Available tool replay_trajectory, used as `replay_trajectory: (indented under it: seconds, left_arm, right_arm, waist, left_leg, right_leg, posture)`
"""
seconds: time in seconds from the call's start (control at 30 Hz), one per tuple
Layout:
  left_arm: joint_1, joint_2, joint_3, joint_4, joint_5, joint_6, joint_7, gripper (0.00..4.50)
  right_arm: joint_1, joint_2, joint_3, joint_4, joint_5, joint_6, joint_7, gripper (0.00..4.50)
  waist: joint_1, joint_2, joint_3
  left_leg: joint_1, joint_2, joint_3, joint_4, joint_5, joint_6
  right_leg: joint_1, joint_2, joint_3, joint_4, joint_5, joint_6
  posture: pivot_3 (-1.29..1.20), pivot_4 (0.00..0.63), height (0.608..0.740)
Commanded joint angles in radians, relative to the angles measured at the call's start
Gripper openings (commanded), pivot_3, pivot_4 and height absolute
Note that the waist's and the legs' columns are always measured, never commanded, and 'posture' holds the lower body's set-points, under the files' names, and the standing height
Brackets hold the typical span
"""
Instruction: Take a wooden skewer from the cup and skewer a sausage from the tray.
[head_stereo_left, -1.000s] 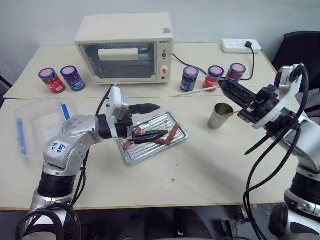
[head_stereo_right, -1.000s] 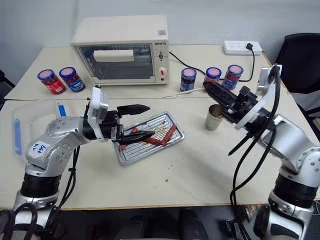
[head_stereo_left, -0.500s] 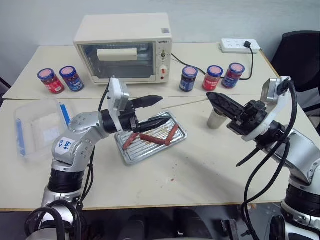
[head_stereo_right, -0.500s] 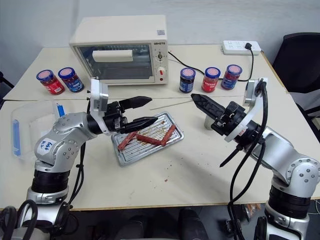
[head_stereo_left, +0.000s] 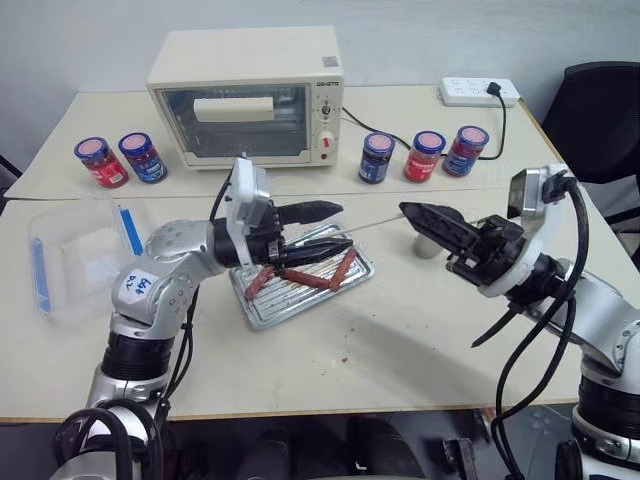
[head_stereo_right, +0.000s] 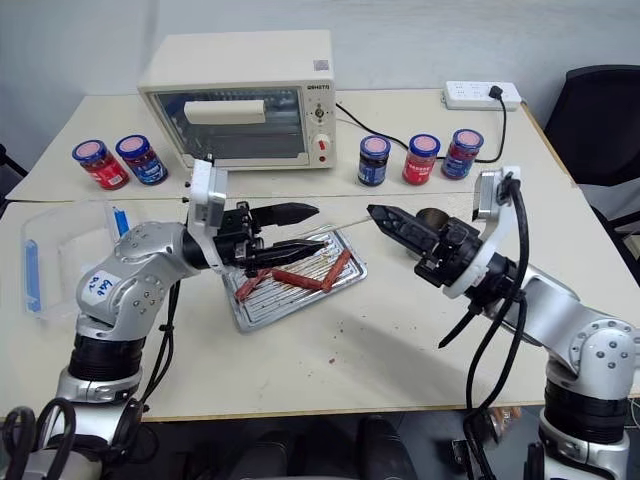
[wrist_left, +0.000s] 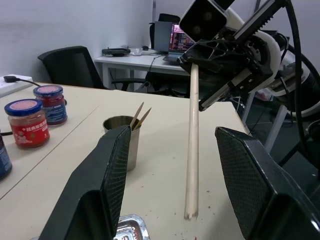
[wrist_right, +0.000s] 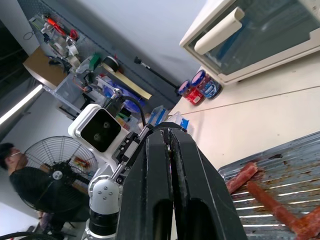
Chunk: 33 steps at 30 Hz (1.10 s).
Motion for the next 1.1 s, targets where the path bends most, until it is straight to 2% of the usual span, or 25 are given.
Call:
replay_trajectory:
  seconds: [0.03, 0.27, 0.37, 0.47, 1.1]
  left_arm:
    - [-0.005, -0.010, 0.005, -0.038, -0.020, -0.006, 0.004, 2.82]
    - [-0.002, -0.022, 0.023, -0.045, -0.040, 0.005, 0.020, 2.82]
    - [0.005, -0.024, 0.028, -0.049, -0.045, 0.006, 0.026, 2.30]
    - [0.011, -0.025, 0.028, -0.053, -0.047, 0.007, 0.031, 1.58]
    - [0.007, -0.051, 0.036, -0.063, -0.077, 0.011, 0.083, 1.58]
  right_arm:
    - [-0.014, 0.004, -0.008, -0.036, 0.023, -0.021, 0.004, 0.00]
    - [-0.031, 0.024, -0.015, -0.027, 0.023, -0.030, -0.021, 0.00]
    - [-0.035, 0.030, -0.016, -0.028, 0.023, -0.033, -0.029, 0.00]
    - [-0.038, 0.038, -0.014, -0.031, 0.023, -0.036, -0.036, 0.00]
    - [-0.045, 0.065, -0.016, -0.040, 0.023, -0.047, -0.066, 0.00]
  waist:
    - [0.000, 0.000, 0.000]
    - [-0.001, 0.000, 0.000]
    - [0.000, 0.000, 0.000]
    - [0.000, 0.000, 0.000]
    - [0.000, 0.000, 0.000]
  left_leg:
    - [0.000, 0.000, 0.000, 0.000, 0.000, 0.000]
    - [0.000, 0.000, 0.000, 0.000, 0.000, 0.000]
    - [0.000, 0.000, 0.000, 0.000, 0.000, 0.000]
    - [0.000, 0.000, 0.000, 0.000, 0.000, 0.000]
    - [0.000, 0.000, 0.000, 0.000, 0.000, 0.000]
  right_leg:
    - [0.000, 0.000, 0.000, 0.000, 0.000, 0.000]
    - [0.000, 0.000, 0.000, 0.000, 0.000, 0.000]
    - [0.000, 0.000, 0.000, 0.000, 0.000, 0.000]
    - [0.000, 0.000, 0.000, 0.000, 0.000, 0.000]
    - [0.000, 0.000, 0.000, 0.000, 0.000, 0.000]
  posture:
    - [0.00, 0.150, 0.740]
    - [0.00, 0.150, 0.740]
    - [0.00, 0.150, 0.740]
    - [0.00, 0.150, 0.740]
    - [0.00, 0.150, 0.740]
